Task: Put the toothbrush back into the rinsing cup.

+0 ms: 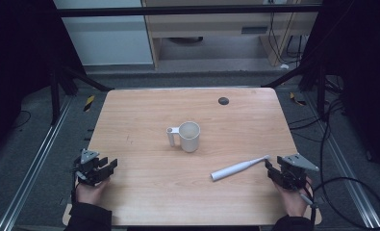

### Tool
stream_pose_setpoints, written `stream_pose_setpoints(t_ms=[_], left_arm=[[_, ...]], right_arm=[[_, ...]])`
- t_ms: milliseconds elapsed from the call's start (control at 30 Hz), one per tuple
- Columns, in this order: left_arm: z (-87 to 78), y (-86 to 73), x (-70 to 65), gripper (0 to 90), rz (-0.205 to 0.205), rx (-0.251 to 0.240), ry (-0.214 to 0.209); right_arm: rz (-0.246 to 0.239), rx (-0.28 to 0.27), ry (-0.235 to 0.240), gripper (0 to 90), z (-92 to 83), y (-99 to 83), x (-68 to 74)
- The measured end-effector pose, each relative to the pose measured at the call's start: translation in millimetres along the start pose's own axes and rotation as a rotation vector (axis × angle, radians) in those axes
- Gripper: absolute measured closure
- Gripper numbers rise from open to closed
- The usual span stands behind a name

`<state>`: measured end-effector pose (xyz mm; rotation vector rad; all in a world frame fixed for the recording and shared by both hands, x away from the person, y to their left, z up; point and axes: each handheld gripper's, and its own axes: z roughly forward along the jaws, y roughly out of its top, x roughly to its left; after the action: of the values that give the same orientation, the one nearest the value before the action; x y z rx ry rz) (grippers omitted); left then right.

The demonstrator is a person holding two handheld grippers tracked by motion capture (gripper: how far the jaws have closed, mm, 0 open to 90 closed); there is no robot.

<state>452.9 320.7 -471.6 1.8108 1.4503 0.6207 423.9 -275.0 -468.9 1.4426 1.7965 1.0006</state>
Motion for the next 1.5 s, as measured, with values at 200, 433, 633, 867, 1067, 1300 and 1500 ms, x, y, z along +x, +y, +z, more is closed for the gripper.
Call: stream_pose_setpoints(t_ms=[200, 433, 633, 867, 1067, 1300, 1500], left_arm=[[-4.2, 1.3, -2.0, 60.5, 0.008, 0.001, 0.004], [-4.4, 3.2, -6.1, 66.0, 0.049, 0.01, 0.004], [-3.9, 5.1, -7.4, 69.0, 0.057, 0.017, 0.014], [-3.9, 6.9, -7.3, 72.2, 0.058, 0.029, 0.012], [-3.7, 7.4, -5.5, 76.0, 0.052, 0.038, -0.007], [-2.9, 8.0, -5.6, 76.3, 0.05, 0.048, -0.007], [-2.5, 7.3, -6.5, 74.4, 0.053, 0.05, 0.007]], right_arm=[[0.012, 0.014, 0.035, 54.9, -5.5, -1.3, 1.1], [0.003, 0.004, 0.058, 59.4, -11.4, 2.3, 7.9], [-0.01, 0.006, 0.089, 66.1, -10.8, 5.4, 14.7], [-0.019, 0.024, 0.114, 72.0, -6.4, 5.6, 21.9], [-0.028, 0.046, 0.13, 79.3, -0.3, 5.4, 27.5], [-0.024, 0.079, 0.139, 85.0, 10.2, 4.7, 29.0], [-0.037, 0.127, 0.12, 89.2, 27.1, 4.2, 30.9]])
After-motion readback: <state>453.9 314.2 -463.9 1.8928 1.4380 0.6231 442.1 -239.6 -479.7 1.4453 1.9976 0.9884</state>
